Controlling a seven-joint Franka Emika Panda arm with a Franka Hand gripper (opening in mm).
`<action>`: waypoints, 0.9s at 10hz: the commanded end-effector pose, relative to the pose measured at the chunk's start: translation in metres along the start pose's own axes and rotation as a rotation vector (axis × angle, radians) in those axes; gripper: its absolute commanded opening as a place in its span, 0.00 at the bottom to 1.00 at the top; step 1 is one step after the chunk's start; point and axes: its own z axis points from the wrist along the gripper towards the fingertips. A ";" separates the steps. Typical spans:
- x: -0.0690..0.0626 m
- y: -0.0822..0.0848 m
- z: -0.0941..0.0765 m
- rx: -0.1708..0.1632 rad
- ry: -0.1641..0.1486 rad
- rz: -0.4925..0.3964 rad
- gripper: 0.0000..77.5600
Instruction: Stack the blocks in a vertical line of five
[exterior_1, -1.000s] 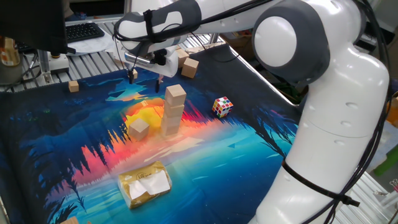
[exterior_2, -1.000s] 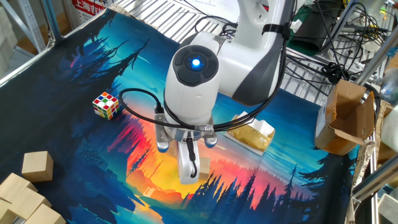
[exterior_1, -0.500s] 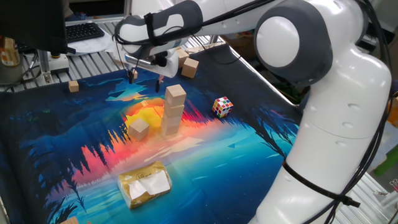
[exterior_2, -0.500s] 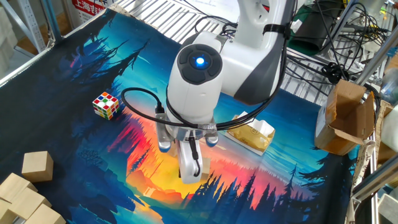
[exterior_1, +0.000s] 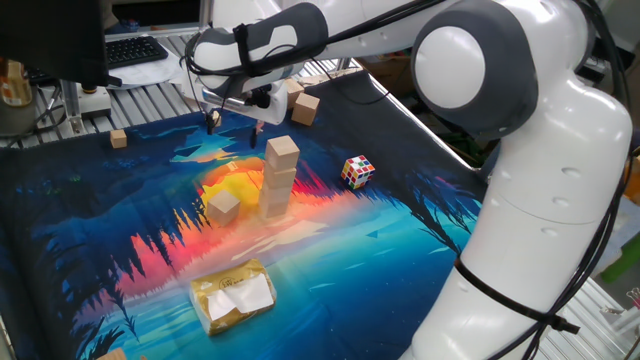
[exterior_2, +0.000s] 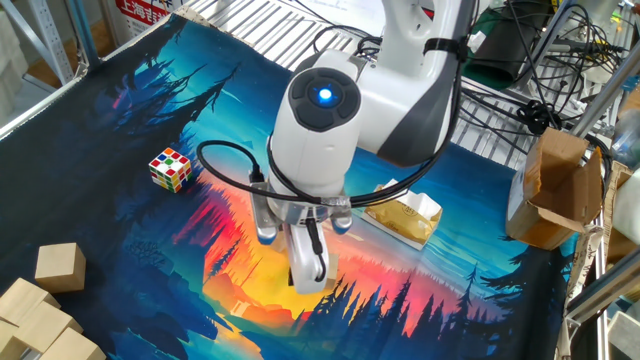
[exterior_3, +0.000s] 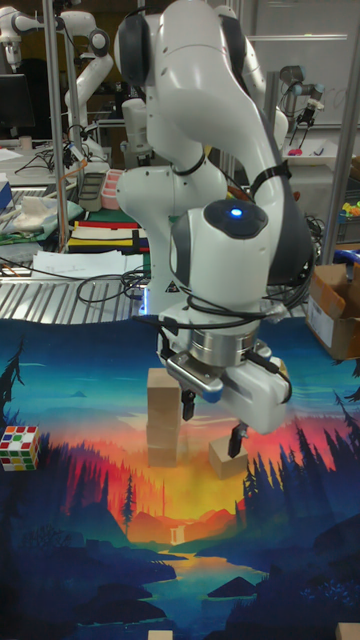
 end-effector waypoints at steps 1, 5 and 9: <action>0.008 0.002 -0.005 0.007 0.013 0.055 1.00; 0.027 -0.002 -0.004 0.009 0.012 0.090 1.00; 0.050 -0.007 -0.004 0.004 0.022 0.134 1.00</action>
